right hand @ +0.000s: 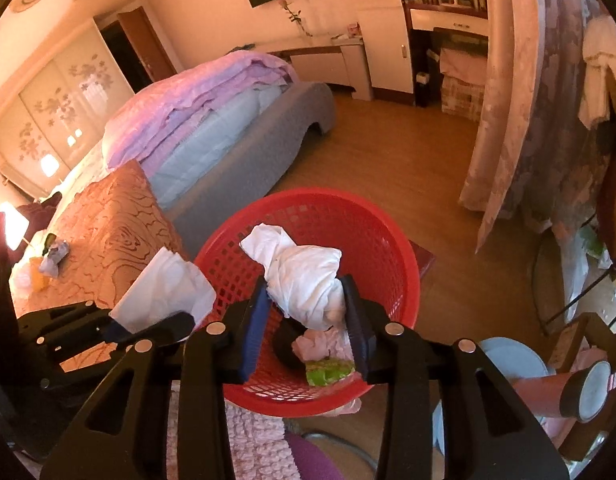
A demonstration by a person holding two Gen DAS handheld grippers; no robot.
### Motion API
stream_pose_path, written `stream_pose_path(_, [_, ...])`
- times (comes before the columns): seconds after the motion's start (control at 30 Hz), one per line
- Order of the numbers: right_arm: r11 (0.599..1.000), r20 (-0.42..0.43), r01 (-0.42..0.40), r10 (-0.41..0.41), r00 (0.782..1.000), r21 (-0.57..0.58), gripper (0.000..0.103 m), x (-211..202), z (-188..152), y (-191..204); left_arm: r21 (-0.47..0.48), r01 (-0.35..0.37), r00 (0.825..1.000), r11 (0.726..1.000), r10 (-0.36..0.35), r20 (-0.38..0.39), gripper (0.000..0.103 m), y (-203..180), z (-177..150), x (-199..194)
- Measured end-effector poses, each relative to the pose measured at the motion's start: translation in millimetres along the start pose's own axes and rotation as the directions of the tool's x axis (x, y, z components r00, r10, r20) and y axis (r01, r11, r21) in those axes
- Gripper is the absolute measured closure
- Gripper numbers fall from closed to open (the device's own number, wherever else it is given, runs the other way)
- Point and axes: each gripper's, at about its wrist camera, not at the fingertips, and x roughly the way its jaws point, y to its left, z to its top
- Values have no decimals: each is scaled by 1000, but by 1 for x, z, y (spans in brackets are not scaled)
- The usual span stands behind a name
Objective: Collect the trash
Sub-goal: 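Open both tools to drop the napkin and white bag into the basket, then move both open tools back over the remaining trash on the bed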
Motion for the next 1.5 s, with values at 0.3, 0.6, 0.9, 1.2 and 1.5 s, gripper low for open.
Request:
stream_pose_path(0.3, [1000,8,14,-14,1000,18,50,1,1,-5,-19,0,1000,1000,-1,-6,57,4,-3,4])
stream_pose_path(0.6, [1000,23,19,-19,1000,20,49,-3,0,-3,-80,-15,1000,997,17,22,41,17,-7,-11])
stream_pose_path(0.9, [1000,45,25,-25,999,0,44,-9,1,6,-124,-71,994,990,80,68,36,30,-15,-37])
stream_pose_path(1.2, [998,75,16,-11,997,-68,42,-18,-4,26,-184,-175,973,967,199,120,32,50,-32,-73])
stream_pose_path(1.5, [987,89,-6,21,996,-163,41,-22,-12,57,-346,-304,926,888,361,114,30,106,-68,-117])
